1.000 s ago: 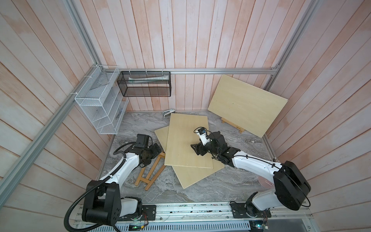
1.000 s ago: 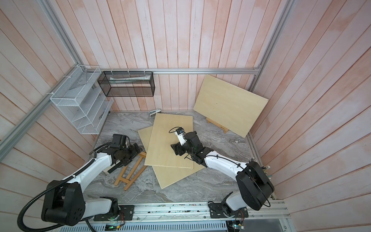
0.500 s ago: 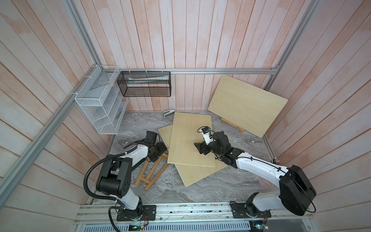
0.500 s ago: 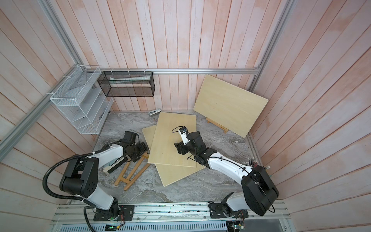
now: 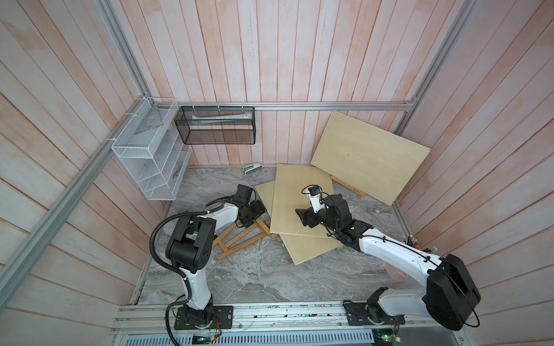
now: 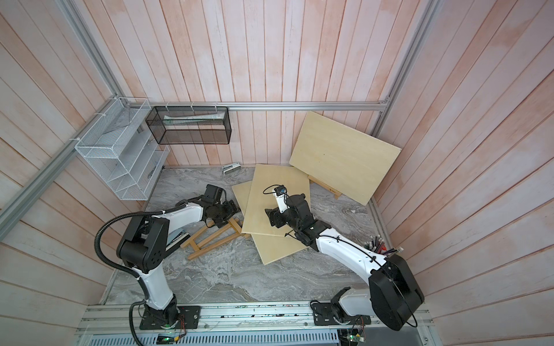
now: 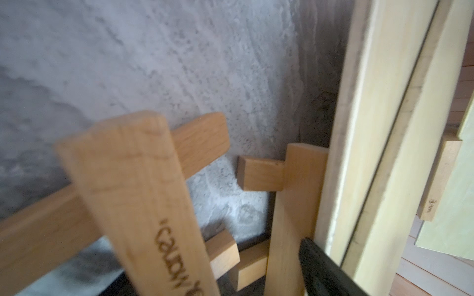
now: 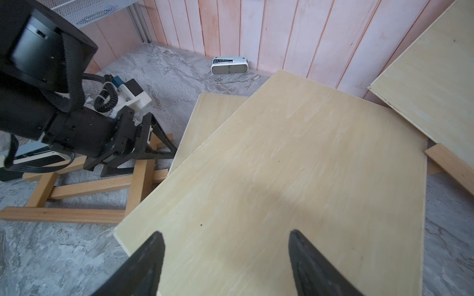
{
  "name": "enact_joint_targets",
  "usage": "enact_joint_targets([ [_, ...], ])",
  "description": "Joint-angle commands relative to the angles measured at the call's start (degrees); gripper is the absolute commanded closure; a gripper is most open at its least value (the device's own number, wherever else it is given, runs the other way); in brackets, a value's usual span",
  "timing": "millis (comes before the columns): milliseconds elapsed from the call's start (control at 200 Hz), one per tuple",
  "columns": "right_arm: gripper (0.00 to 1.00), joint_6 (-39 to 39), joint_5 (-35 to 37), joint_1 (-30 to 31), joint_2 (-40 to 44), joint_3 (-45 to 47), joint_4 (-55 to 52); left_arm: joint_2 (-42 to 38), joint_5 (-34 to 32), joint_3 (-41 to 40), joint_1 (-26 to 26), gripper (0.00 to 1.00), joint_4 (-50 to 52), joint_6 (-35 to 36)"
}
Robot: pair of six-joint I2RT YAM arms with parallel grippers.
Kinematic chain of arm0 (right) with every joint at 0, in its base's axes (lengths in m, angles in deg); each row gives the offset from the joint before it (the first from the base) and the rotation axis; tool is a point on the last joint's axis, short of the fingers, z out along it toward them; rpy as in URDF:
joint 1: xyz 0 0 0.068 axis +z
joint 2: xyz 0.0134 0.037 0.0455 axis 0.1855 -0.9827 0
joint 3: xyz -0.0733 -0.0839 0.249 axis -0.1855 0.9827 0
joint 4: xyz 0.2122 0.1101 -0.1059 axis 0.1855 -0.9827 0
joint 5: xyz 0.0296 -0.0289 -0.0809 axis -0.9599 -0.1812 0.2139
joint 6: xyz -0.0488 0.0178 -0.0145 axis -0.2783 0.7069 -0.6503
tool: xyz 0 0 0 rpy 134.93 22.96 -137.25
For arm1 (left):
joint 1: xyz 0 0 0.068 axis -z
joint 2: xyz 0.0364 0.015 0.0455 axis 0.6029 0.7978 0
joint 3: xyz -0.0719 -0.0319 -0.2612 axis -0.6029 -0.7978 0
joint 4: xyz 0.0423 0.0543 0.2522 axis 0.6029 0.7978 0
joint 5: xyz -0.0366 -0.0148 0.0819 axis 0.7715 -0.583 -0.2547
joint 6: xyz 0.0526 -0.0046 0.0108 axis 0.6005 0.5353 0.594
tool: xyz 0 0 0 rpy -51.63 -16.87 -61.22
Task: Assemble the easel
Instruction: Move the drawing board to the center of the board, then pick up the easel at the center of the board.
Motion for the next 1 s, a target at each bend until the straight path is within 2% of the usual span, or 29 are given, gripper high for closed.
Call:
enact_joint_targets([
  [0,0.22,0.9,-1.4,-0.2,0.1,1.0,-1.3,2.1,0.5,5.1,0.4,0.15,-0.7,3.6],
  [170,0.22,0.1,-3.9,-0.1,0.2,0.9,-1.3,-2.4,-10.2,6.5,-0.2,0.14,7.1,9.2],
  [335,0.23,-0.7,-4.5,0.7,0.4,0.7,-1.2,-11.0,-12.9,-0.1,-3.0,0.14,11.4,10.2],
  [515,0.24,-1.1,-5.0,2.2,-0.4,0.7,-1.6,-22.2,-9.4,-11.7,-6.4,0.13,16.4,8.6],
  [660,0.29,-1.0,-6.0,2.6,-1.2,1.1,-1.0,-29.6,-8.9,-20.2,-7.6,0.16,19.6,6.9],
  [830,0.34,-0.7,-7.2,2.7,-2.6,0.3,-0.9,-32.5,-9.7,-23.2,-9.4,0.23,21.3,6.5],
  [995,0.36,-0.7,-7.6,2.8,-2.6,0.6,-0.5,-30.1,-8.6,-23.7,-11.4,0.28,18.5,7.3],
])
